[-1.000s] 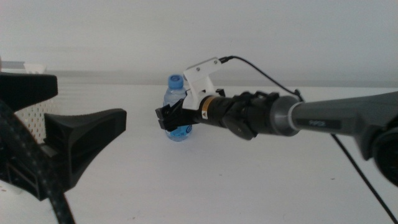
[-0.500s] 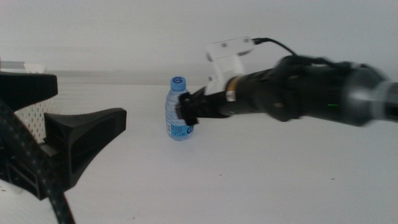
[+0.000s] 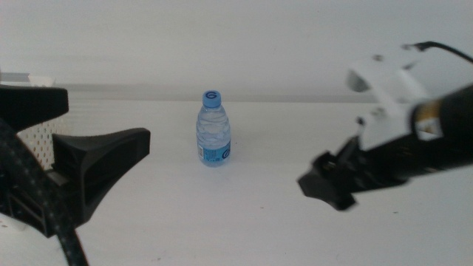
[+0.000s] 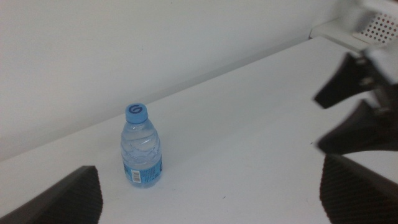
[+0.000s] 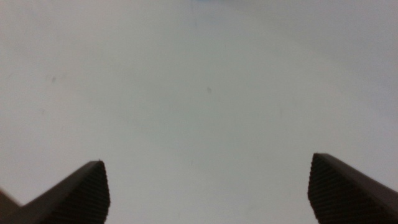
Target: Use arms to grab the bottles and put them into the dustbin to the left of the table.
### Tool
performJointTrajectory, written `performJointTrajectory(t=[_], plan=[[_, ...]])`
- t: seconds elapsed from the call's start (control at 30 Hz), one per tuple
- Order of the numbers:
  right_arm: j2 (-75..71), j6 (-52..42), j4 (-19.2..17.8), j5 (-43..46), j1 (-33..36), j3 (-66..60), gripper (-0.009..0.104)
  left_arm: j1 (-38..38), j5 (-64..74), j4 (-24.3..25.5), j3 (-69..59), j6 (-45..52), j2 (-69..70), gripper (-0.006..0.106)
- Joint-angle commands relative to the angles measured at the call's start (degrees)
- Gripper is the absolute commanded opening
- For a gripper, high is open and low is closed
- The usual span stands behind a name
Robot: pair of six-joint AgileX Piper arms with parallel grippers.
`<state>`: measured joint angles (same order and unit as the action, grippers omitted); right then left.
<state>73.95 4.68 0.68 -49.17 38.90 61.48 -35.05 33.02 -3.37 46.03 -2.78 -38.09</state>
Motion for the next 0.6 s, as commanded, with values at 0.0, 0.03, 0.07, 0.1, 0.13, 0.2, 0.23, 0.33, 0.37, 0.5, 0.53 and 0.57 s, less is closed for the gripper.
performJointTrajectory(t=[0.0,0.03,0.07,0.1,0.13,0.2,0.23,0.33,0.37,0.5,0.53,0.57], plan=[[-3.84,-0.68,0.17,-2.91,0.15,-1.25,0.085,0.13,-0.87,-0.09,0.49,-0.04,0.3,0.094],[-5.24,-0.68,0.17,-3.04,0.15,-1.89,0.085,0.13,-0.87,-0.09,0.49,-0.04,0.3,0.094],[-7.12,-0.28,0.17,-3.04,0.15,-2.54,0.085,0.13,-0.87,-0.09,0.49,-0.04,0.3,0.094],[-9.1,0.02,0.17,-3.04,0.15,-3.22,0.085,0.13,-0.87,-0.09,0.49,-0.04,0.3,0.094],[-11.11,0.26,0.03,-2.71,0.15,-3.76,0.085,0.13,-0.87,-0.09,0.49,-0.04,0.3,0.094],[-15.09,0.25,-0.26,-2.35,0.15,-4.96,0.085,0.13,-0.87,-0.09,0.49,-0.04,0.3,0.094],[-16.71,0.25,-0.68,-2.35,0.15,-5.3,0.085,0.13,-0.87,-0.09,0.49,-0.04,0.3,0.094],[-22.46,0.25,-0.68,-1.39,-0.07,-7.76,0.085,0.13,-0.87,-0.09,0.49,-0.04,0.3,0.094],[-24.75,0.05,-0.68,-0.19,-0.07,-9.39,0.085,0.13,-0.87,-0.09,0.49,-0.04,0.3,0.094],[-34.6,-2.17,-1.47,5.19,-0.07,-17.57,0.085,0.13,-1.07,-0.09,0.49,-0.04,0.3,0.094],[-37.17,-2.17,-2.26,6.41,-0.07,-19.16,0.085,0.13,-1.07,-0.09,0.49,-0.04,0.3,0.094],[-39.65,-2.17,-3.56,7.7,-0.07,-20.97,0.085,0.13,-1.07,-0.09,0.49,-0.04,0.3,0.094]])
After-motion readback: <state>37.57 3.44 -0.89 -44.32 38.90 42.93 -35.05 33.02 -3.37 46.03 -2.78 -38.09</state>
